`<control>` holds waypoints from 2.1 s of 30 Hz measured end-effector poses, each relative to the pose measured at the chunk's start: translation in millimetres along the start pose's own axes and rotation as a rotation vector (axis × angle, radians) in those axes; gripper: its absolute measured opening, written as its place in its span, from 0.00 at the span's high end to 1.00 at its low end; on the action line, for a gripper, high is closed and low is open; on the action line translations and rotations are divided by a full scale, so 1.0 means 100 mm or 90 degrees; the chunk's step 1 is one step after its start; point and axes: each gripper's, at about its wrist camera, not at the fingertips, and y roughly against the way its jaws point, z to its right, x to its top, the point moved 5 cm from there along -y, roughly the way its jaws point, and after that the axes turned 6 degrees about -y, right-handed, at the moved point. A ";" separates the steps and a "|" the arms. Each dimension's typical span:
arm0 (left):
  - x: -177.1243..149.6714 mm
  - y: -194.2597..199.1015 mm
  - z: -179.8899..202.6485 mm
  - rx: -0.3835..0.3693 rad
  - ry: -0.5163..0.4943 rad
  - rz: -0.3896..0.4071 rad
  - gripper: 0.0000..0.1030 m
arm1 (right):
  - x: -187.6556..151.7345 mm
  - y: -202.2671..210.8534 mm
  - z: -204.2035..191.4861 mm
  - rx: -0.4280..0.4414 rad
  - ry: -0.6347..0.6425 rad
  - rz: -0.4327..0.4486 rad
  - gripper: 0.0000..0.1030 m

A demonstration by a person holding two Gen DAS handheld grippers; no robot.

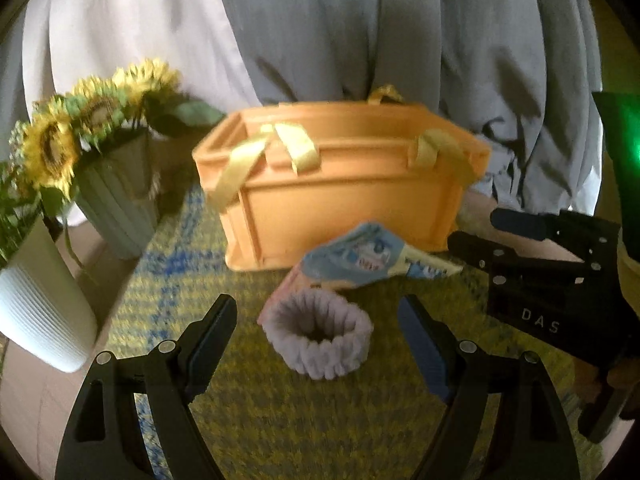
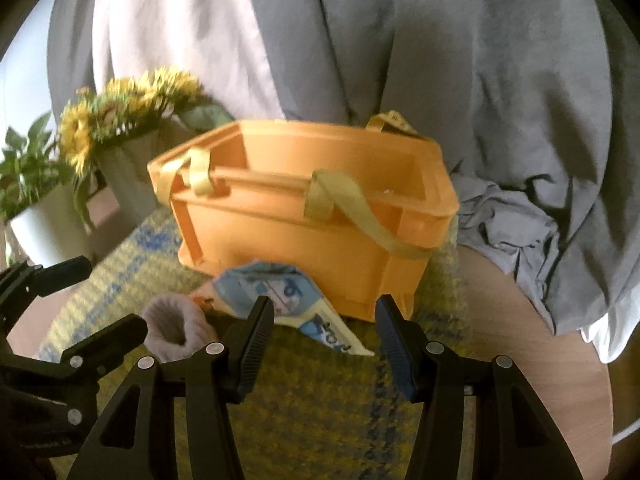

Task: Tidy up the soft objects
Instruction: 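Grasp the white fuzzy sock with left gripper while right gripper grasps the blue tissue pack, then lift and carry the sock and tissue pack over the orange crate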

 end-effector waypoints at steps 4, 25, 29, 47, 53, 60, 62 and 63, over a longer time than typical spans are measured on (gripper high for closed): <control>-0.10 -0.13 0.02 -0.003 -0.001 -0.026 0.20 | -0.10 -0.17 -0.03 0.005 0.019 -0.025 0.48; -0.30 -0.69 0.01 -0.019 0.010 -0.099 0.20 | -0.28 -0.85 -0.17 0.016 0.106 -0.098 0.51; -0.30 -0.71 0.00 -0.027 0.005 -0.095 0.22 | -0.30 -0.94 -0.23 0.018 0.128 -0.111 0.57; -0.29 -0.63 -0.06 -0.043 0.001 -0.075 0.74 | -0.30 -0.89 -0.33 0.007 0.143 -0.087 0.93; -0.25 -0.41 -0.11 -0.037 0.005 -0.048 0.75 | -0.28 -0.69 -0.32 -0.007 0.125 -0.072 0.93; -0.12 -0.13 -0.13 -0.041 0.006 -0.001 0.75 | -0.23 -0.37 -0.30 -0.027 0.104 -0.044 0.93; -0.07 -0.05 -0.13 -0.040 0.003 0.014 0.75 | -0.19 -0.26 -0.30 -0.035 0.099 -0.032 0.93; -0.04 -0.02 -0.13 -0.042 0.002 0.021 0.75 | -0.17 -0.23 -0.31 -0.039 0.096 -0.027 0.93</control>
